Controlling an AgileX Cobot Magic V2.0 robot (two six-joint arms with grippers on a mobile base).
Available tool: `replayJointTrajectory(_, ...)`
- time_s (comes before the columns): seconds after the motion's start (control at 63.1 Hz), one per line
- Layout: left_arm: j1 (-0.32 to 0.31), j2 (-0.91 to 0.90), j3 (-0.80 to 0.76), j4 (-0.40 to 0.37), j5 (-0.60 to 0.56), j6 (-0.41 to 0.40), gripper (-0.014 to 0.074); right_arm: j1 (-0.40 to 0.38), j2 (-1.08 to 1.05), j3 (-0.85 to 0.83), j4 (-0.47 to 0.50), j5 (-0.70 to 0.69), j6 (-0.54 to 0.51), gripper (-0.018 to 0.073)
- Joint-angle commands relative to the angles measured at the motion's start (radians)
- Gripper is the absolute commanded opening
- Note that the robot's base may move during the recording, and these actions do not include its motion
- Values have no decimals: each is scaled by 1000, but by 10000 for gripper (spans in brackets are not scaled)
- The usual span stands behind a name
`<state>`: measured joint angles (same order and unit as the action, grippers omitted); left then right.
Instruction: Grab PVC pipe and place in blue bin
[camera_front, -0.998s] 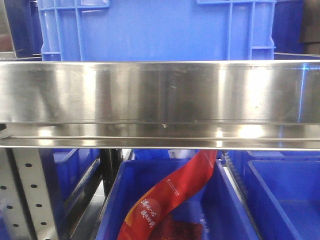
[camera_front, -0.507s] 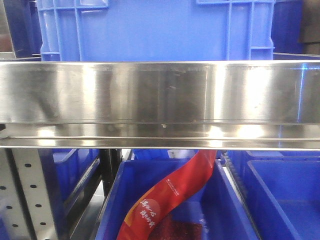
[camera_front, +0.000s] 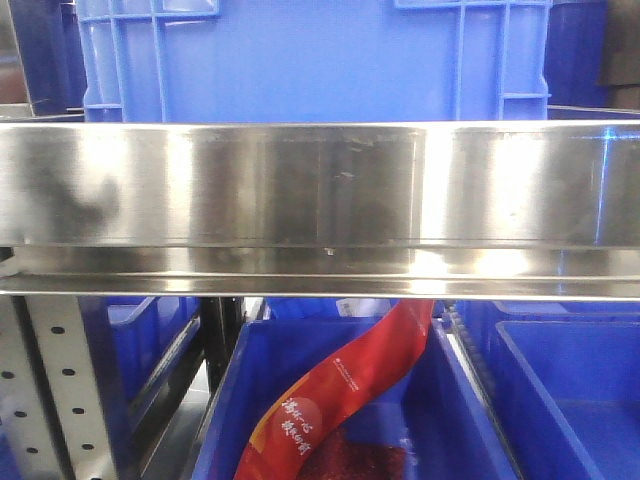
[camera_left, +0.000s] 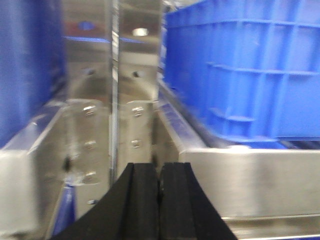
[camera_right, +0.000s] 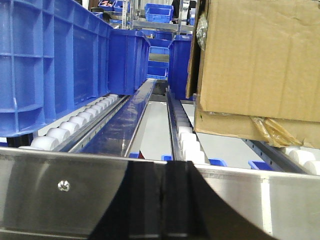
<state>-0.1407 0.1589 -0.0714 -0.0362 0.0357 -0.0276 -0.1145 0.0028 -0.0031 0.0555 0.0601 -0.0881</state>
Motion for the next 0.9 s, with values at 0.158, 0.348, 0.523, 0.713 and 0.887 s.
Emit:
replayJointTrajectory(0.158,111,-159,71,31,12,0,-111,-4,-3,3,-5,-24,-8,-169)
replayJointTrajectory(0.348,146,-159,71,62,-29,0,-111,-4,-3,3,-5,-24,-8,-169)
replayJointTrajectory(0.523,132,-159,71,70,-36,33,-111,-4,-3,3,-5,-24,-8,-169)
replayJointTrajectory(0.713,107,-159,71,42,-29,35,-111,-4,-3,3,-5,-24,-8,-169)
replayJointTrajectory(0.887,107,-159,71,42,-29,35,-111,-4,-3,3,-5,-24,-8,-169)
